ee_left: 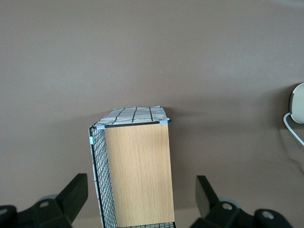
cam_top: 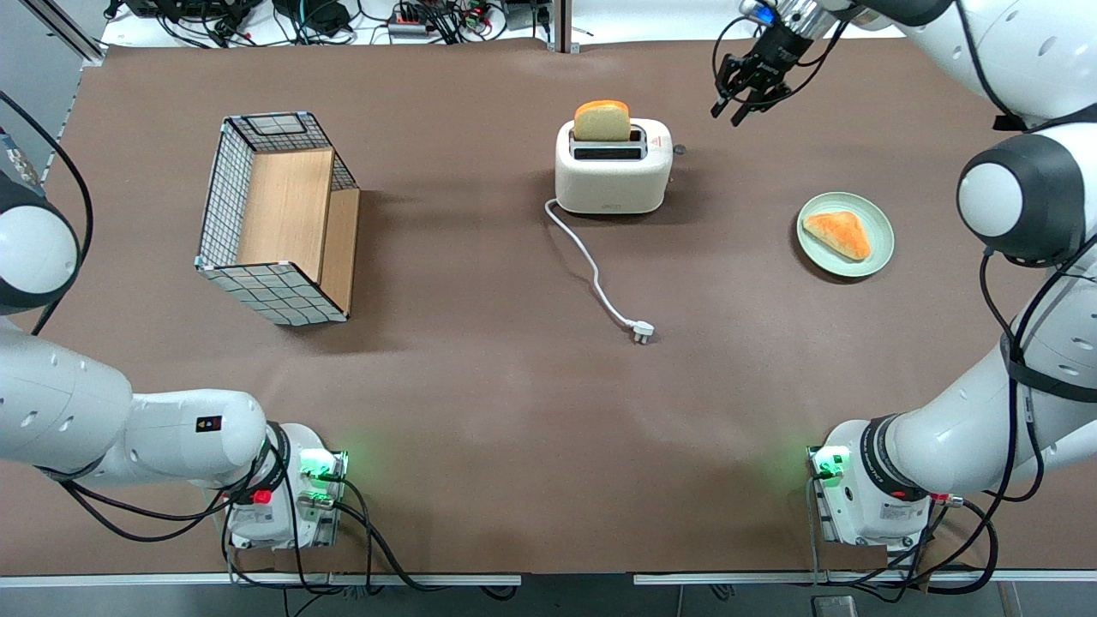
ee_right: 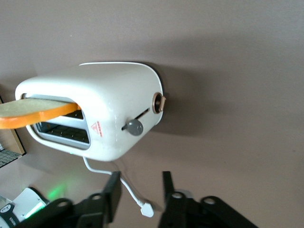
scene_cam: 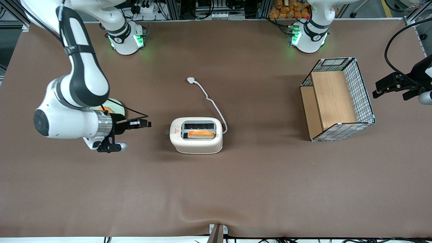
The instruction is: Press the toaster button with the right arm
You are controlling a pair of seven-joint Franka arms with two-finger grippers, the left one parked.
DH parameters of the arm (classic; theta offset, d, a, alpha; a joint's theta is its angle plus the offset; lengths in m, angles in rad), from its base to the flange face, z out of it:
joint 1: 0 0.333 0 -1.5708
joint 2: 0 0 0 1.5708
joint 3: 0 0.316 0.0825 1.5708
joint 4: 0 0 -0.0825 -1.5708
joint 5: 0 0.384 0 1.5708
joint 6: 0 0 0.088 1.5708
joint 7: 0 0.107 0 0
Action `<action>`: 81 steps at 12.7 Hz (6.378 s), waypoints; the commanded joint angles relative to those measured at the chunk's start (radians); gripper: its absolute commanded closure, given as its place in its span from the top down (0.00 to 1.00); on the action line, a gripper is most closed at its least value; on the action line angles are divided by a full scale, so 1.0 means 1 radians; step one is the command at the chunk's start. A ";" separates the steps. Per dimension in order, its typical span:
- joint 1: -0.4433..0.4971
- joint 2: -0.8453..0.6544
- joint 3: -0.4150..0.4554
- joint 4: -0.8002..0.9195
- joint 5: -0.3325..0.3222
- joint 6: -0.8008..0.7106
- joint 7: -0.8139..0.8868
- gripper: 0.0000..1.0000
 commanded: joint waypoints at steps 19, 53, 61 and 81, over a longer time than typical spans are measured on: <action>0.097 0.169 -0.008 0.007 0.075 0.148 -0.006 0.00; 0.068 0.074 -0.241 0.019 0.171 -0.085 -0.127 1.00; 0.065 -0.166 -0.324 0.011 -0.334 -0.127 -0.128 1.00; -0.309 -0.414 0.027 0.020 -0.534 -0.331 -0.013 1.00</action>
